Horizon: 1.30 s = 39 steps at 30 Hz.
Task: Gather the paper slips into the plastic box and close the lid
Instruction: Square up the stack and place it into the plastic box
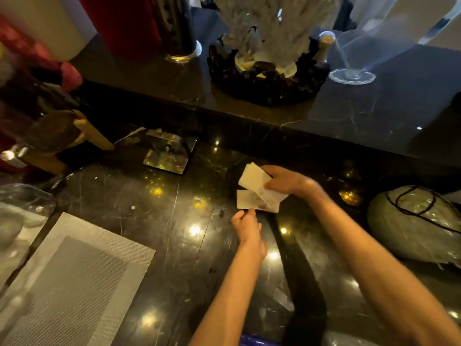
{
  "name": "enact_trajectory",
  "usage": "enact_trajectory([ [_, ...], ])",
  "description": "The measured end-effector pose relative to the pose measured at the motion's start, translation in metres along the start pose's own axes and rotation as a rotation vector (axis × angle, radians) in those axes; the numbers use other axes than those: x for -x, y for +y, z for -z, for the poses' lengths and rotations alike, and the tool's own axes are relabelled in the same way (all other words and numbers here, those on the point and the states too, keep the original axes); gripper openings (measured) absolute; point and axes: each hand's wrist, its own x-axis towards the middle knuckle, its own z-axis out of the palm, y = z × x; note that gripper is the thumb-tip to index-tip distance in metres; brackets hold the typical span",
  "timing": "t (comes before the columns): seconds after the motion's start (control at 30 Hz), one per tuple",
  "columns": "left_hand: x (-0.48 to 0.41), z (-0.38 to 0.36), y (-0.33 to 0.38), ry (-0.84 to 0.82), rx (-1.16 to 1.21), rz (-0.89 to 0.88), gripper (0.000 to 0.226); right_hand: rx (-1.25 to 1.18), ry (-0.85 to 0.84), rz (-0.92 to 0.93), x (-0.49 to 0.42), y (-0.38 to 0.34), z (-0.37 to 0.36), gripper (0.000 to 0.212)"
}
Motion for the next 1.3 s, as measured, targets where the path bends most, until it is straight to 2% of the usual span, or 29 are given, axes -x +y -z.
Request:
enact_trajectory([
  [0.07, -0.008, 0.005, -0.004, -0.04, -0.049, 0.084, 0.025, 0.277, -0.181, -0.024, -0.018, -0.002, 0.001, 0.055],
  [0.17, -0.011, 0.008, -0.004, -0.114, -0.078, 0.105, 0.048, 0.413, -0.243, -0.081, -0.038, 0.004, -0.012, 0.059],
  [0.3, -0.016, 0.004, 0.001, -0.167, -0.086, 0.081, 0.052, 0.372, -0.108, -0.093, -0.044, 0.016, -0.022, 0.064],
  [0.4, -0.018, 0.0, -0.001, -0.188, -0.127, 0.034, 0.049, 0.249, -0.099, -0.082, -0.038, 0.021, -0.028, 0.06],
  [0.5, -0.022, 0.0, 0.0, -0.191, -0.138, 0.048, 0.051, 0.188, -0.061, -0.182, -0.026, 0.024, -0.038, 0.06],
  [0.57, -0.019, 0.007, 0.004, -0.17, -0.149, 0.107, 0.05, -0.003, -0.056, -0.306, -0.012, 0.033, -0.044, 0.063],
  [0.63, -0.011, 0.018, 0.01, -0.207, -0.269, 0.13, 0.041, -0.355, -0.115, -0.355, 0.008, 0.046, -0.051, 0.056],
  [0.7, -0.005, 0.031, 0.011, -0.263, -0.394, 0.142, 0.028, -0.592, -0.16, -0.365, 0.031, 0.057, -0.062, 0.048],
  [0.8, 0.002, 0.05, 0.007, -0.298, -0.506, 0.103, 0.038, -0.869, -0.111, -0.354, 0.062, 0.071, -0.09, 0.045],
  [0.97, 0.016, 0.056, 0.014, -0.445, -0.878, -0.293, 0.054, -1.447, 0.098, -0.178, 0.095, 0.075, -0.139, 0.054],
  [1.07, 0.02, 0.055, 0.024, -0.508, -1.25, -0.581, 0.061, -1.562, 0.145, -0.082, 0.109, 0.071, -0.154, 0.056],
  [1.13, 0.023, 0.058, 0.026, -0.485, -1.537, -0.836, 0.067, -1.496, 0.22, -0.042, 0.116, 0.073, -0.158, 0.06],
  [1.23, 0.024, 0.069, 0.019, -0.451, -1.762, -1.272, 0.07, -1.107, 0.457, 0.012, 0.125, 0.082, -0.161, 0.085],
  [1.3, 0.02, 0.077, 0.009, -0.488, -1.79, -1.374, 0.071, -0.934, 0.494, 0.092, 0.127, 0.085, -0.166, 0.09],
])
